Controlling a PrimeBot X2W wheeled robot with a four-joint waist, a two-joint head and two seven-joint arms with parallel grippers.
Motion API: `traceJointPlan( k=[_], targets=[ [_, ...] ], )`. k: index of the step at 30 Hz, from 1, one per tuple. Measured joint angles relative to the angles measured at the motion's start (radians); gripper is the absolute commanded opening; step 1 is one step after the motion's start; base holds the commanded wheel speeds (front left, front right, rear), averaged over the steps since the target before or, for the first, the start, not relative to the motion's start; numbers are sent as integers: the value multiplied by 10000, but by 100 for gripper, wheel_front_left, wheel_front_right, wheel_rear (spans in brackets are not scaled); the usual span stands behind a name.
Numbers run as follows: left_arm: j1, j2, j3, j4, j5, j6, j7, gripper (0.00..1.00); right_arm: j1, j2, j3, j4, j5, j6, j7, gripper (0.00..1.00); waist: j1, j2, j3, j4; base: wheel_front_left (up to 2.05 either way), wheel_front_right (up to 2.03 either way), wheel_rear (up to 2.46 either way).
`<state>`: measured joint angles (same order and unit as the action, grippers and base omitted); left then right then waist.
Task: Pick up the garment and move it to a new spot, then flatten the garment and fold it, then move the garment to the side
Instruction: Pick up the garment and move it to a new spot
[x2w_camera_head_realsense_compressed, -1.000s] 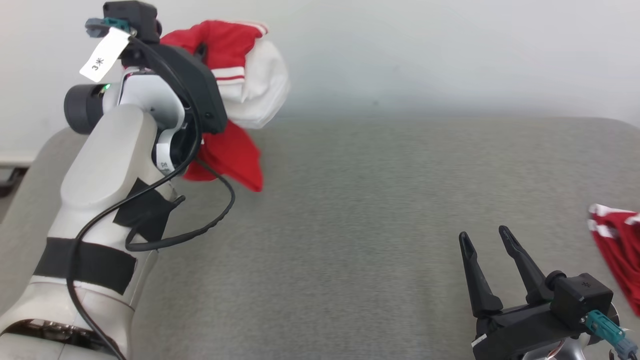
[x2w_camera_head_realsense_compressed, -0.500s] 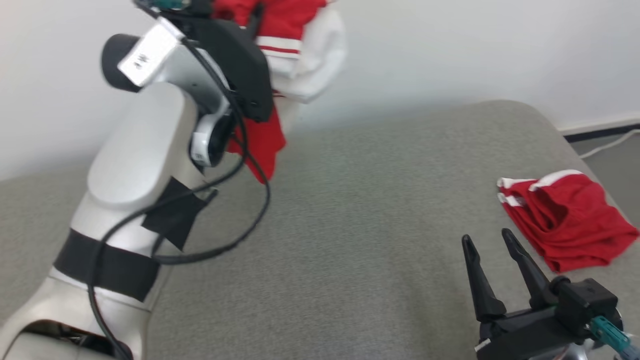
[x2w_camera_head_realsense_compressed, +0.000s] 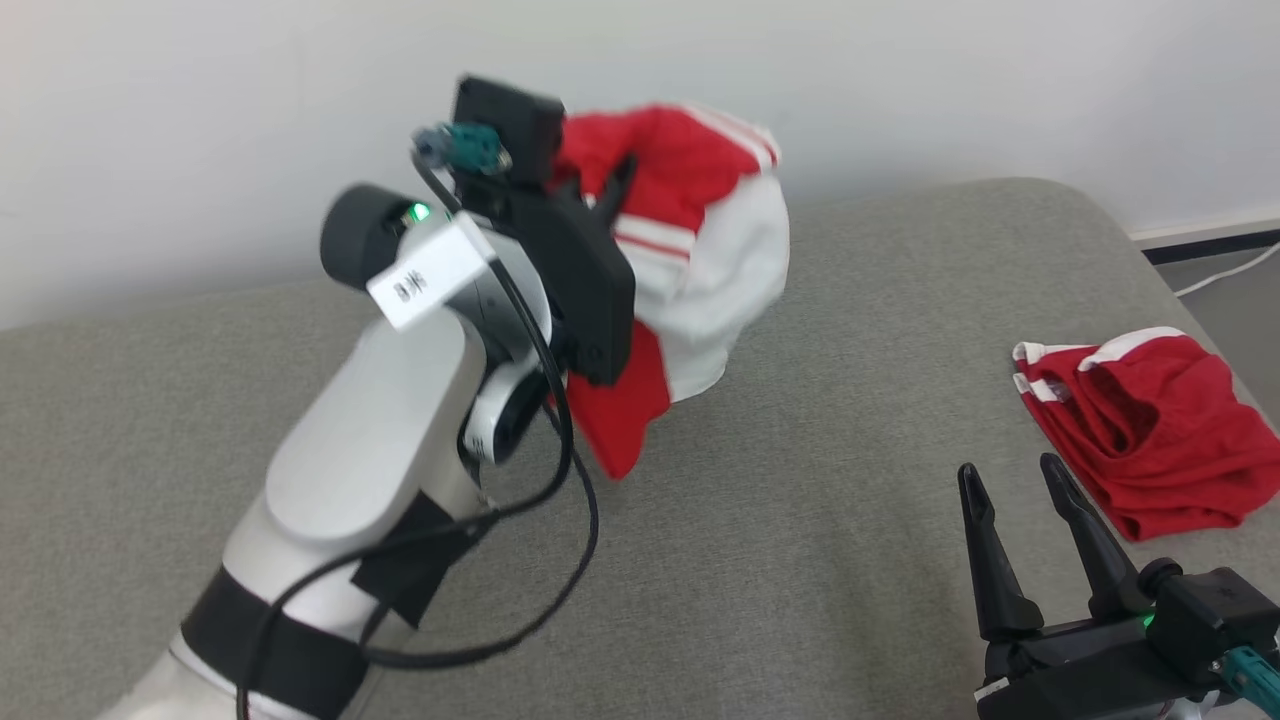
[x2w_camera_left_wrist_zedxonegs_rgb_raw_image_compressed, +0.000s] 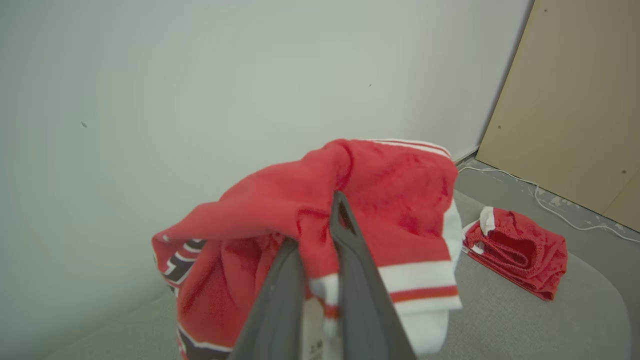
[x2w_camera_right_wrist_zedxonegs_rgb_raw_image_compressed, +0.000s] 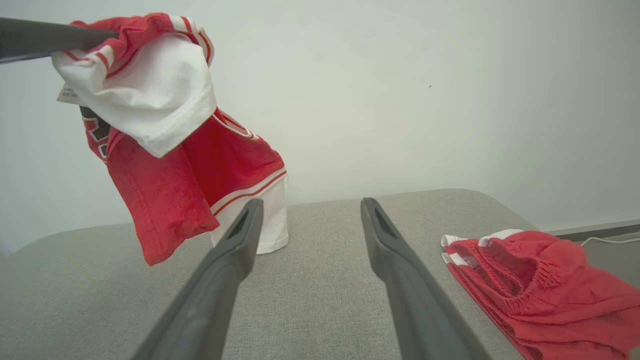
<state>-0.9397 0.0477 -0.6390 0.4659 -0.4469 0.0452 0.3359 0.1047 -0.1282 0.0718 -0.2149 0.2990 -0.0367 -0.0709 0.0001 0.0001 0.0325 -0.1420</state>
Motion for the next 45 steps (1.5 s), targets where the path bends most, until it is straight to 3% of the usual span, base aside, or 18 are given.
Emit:
traceJointPlan(
  k=[9, 11, 12, 27, 34, 39, 45],
  targets=[
    [1426, 474, -562, 134, 31, -8, 435, 0, -146, 17, 75, -56, 33, -44, -6, 100, 0, 0, 305, 566, 0, 0, 0],
    [1566, 529, -585, 251, 38, -10, 458, 89, -226, 38, 165, -42, 33, -44, -6, 100, 0, 0, 382, 659, 0, 0, 0],
    [1635, 577, -598, 330, 38, -12, 510, 100, -323, 50, 224, 10, 33, -33, -4, 100, 0, 0, 420, 695, 0, 0, 0],
    [1987, 895, -326, -50, -59, -10, 228, 100, -581, 75, 288, 384, 33, 15, -38, 100, 0, 0, 555, 795, 0, 0, 0],
    [2800, 1287, 541, -1513, -219, 270, -1312, 100, -736, 128, 280, 738, 86, 15, -148, 100, 0, 0, 306, 784, 0, 0, 0],
    [4164, 2027, 1425, -2690, -201, 612, -2638, 100, -754, 203, 303, 974, 92, 15, -253, 100, 0, 0, 82, 791, 0, 0, 0],
    [6234, 2343, 1983, -3645, -211, 702, -3743, 100, -749, 203, 127, 1120, 136, 2, -362, 100, -3, -1, -249, 854, 0, 0, 0]
  ],
)
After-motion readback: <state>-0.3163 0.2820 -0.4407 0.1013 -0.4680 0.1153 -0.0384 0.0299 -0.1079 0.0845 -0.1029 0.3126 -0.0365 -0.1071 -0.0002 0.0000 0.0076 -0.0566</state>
